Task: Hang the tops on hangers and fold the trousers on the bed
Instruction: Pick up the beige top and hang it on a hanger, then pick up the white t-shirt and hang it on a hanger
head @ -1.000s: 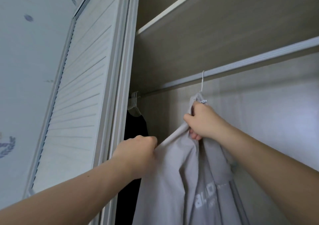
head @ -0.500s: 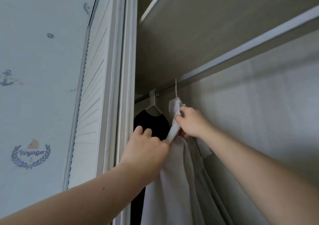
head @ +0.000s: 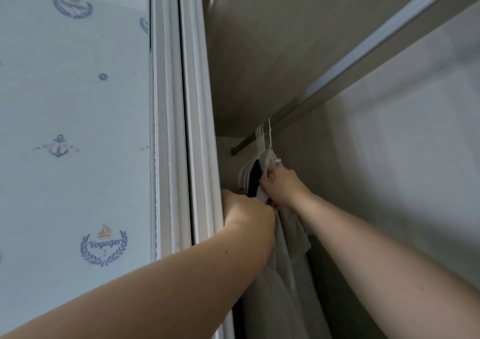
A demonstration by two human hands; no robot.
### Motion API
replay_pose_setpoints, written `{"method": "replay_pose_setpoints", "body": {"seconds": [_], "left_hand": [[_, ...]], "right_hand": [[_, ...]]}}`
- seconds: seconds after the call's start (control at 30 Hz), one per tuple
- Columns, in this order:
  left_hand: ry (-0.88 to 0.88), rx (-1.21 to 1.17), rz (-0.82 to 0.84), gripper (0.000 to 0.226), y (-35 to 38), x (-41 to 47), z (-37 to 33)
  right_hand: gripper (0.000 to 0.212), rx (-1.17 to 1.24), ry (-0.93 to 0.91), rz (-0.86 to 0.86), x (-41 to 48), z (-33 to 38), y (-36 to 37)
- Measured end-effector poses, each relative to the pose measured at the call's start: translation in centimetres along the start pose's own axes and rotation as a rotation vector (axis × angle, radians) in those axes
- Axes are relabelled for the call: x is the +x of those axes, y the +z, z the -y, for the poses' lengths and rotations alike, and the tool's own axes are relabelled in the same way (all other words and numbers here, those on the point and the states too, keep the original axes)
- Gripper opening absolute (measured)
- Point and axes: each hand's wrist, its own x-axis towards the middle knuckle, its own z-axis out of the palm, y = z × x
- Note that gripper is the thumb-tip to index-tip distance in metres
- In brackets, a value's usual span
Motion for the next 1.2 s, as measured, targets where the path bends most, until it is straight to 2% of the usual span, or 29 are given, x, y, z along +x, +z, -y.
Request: {"method": "replay_pose_setpoints", "body": {"seconds": [0.03,0.13,0.23,0.4,0.57,0.67,0.87,1.03,1.2], "left_hand": [[0.008,-0.004,-0.008,0.007,0.1,-0.1,-0.1],[0.014,-0.006,-0.07,0.015,0.4,-0.4,-0.3],[0.017,0.012,-0.177,0.01,0.1,-1.3,-0.3],[0.109,0.009,-0.379,0.036,-0.1,-5.3,1.1],[0.226,-0.03,-0.608,0.065,1.2,-11.3,5.5],[0.242,-0.003,-0.587,0.073,2.3,-15.7,9.2],[0.159,-0.006,-0.547,0.079,4.0,-27.2,19.1],[0.074,0.045,-0.509,0.081,5.3,-37.9,28.0],[-0.066,0.107,-0.382,0.082,6.8,-49.3,37.2]], "right_hand": [[0.037,0.016,-0.006,-0.007,-0.2,-0.3,0.0],[0.026,0.018,-0.007,-0.022,-0.7,-1.3,-0.8],[0.05,-0.02,0.011,-0.042,-1.7,-1.7,-2.4],[0.062,-0.173,-0.076,-0.07,-5.2,-0.4,-5.0],[0.067,-0.359,-0.114,-0.142,-9.5,3.6,-5.6],[0.067,-0.39,-0.099,-0.167,-12.3,7.4,-5.1],[0.071,-0.366,-0.185,-0.134,-17.9,18.8,-2.3],[0.069,-0.307,-0.259,-0.09,-22.6,30.4,3.0],[0.068,-0.137,-0.431,-0.005,-28.0,43.8,9.8]]}}
